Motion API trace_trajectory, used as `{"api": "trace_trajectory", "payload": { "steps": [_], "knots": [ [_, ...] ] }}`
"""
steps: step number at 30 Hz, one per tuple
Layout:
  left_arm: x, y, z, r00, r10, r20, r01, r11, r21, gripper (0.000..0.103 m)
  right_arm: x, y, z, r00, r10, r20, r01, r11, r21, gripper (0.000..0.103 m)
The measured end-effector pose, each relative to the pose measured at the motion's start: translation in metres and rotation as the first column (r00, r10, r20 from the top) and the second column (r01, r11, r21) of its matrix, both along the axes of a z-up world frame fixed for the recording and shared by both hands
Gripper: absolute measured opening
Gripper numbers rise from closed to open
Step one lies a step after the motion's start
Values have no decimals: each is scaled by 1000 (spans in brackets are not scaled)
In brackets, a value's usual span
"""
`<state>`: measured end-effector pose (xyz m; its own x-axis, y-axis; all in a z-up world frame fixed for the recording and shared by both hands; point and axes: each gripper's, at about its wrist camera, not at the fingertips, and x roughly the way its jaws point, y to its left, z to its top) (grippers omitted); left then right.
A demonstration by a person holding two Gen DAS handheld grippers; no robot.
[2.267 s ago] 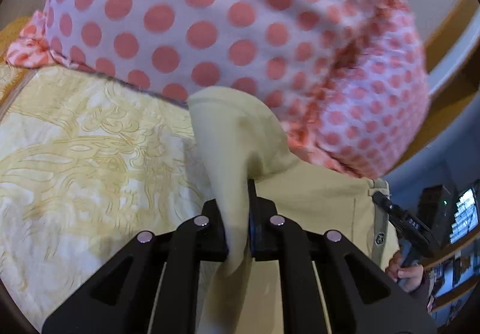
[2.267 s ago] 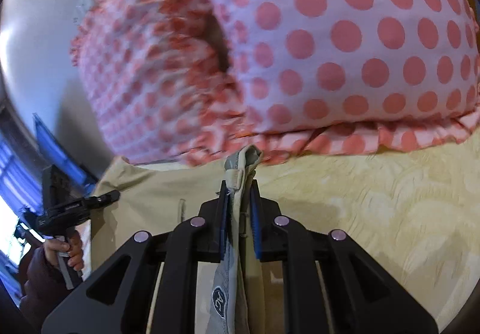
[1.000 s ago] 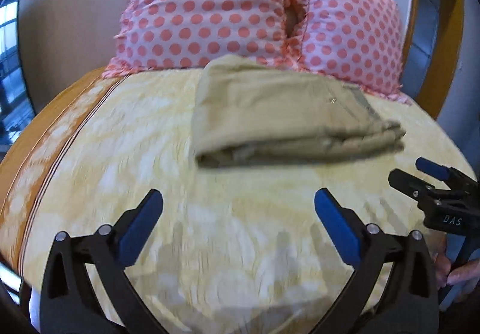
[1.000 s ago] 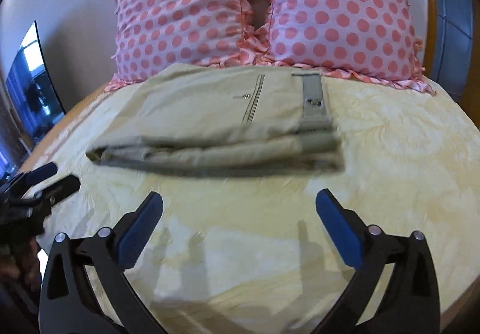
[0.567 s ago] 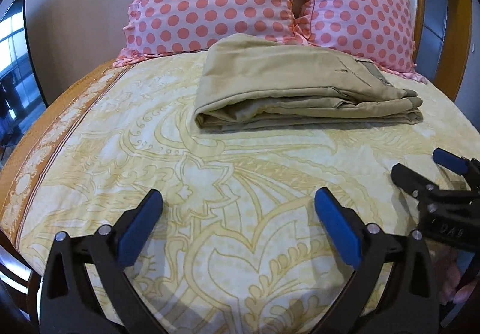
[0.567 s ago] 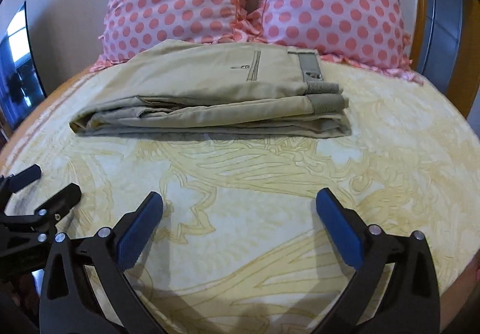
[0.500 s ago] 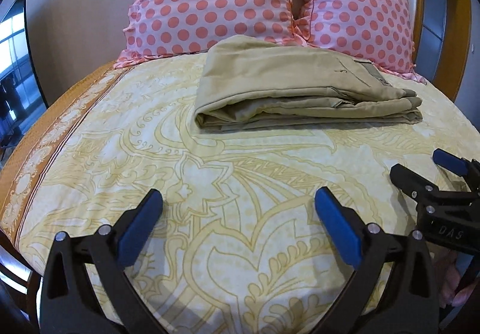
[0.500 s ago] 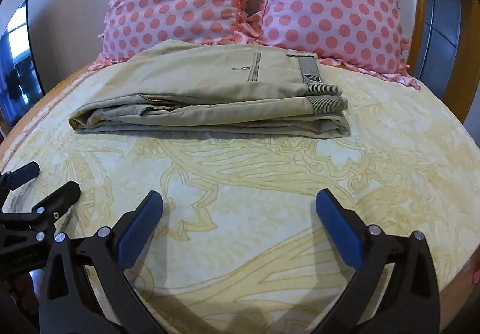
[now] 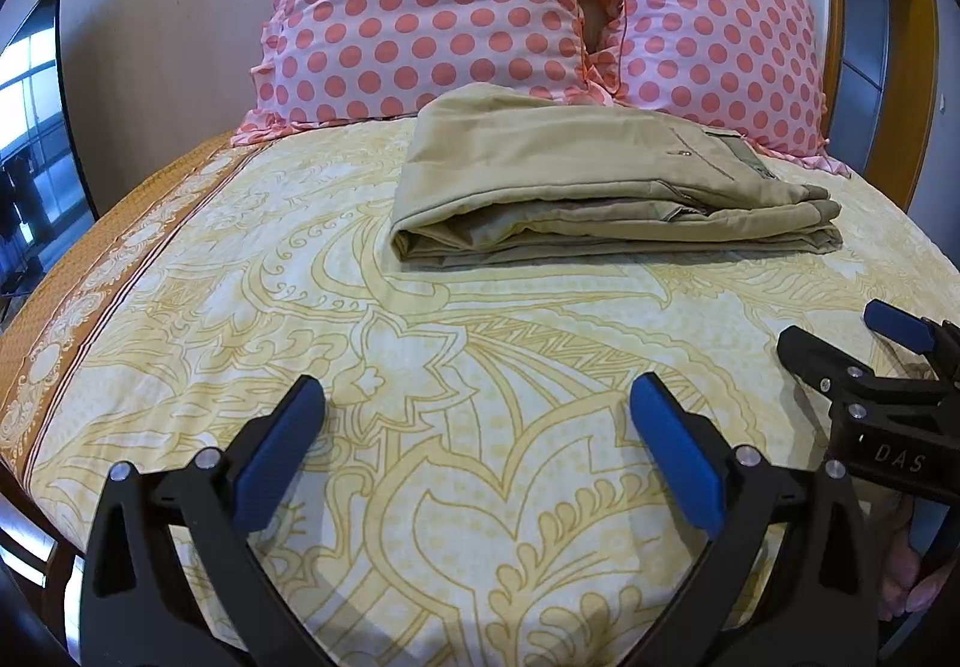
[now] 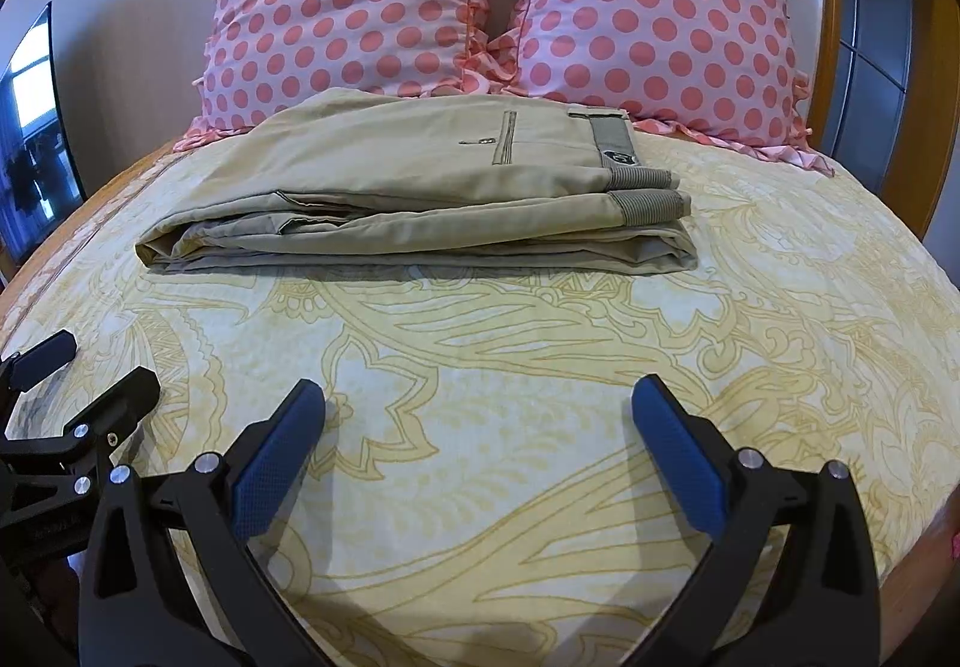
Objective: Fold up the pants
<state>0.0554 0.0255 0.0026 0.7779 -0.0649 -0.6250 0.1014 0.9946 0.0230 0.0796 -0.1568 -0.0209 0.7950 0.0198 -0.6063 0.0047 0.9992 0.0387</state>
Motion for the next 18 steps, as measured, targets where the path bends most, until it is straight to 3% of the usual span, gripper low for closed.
{"api": "trace_trajectory", "payload": {
  "steps": [18],
  "knots": [
    [2, 2, 0, 1000, 1, -12, -1, 1000, 0, 101, 0, 0, 0, 1000, 1, 1, -1, 1000, 0, 102]
  ]
}}
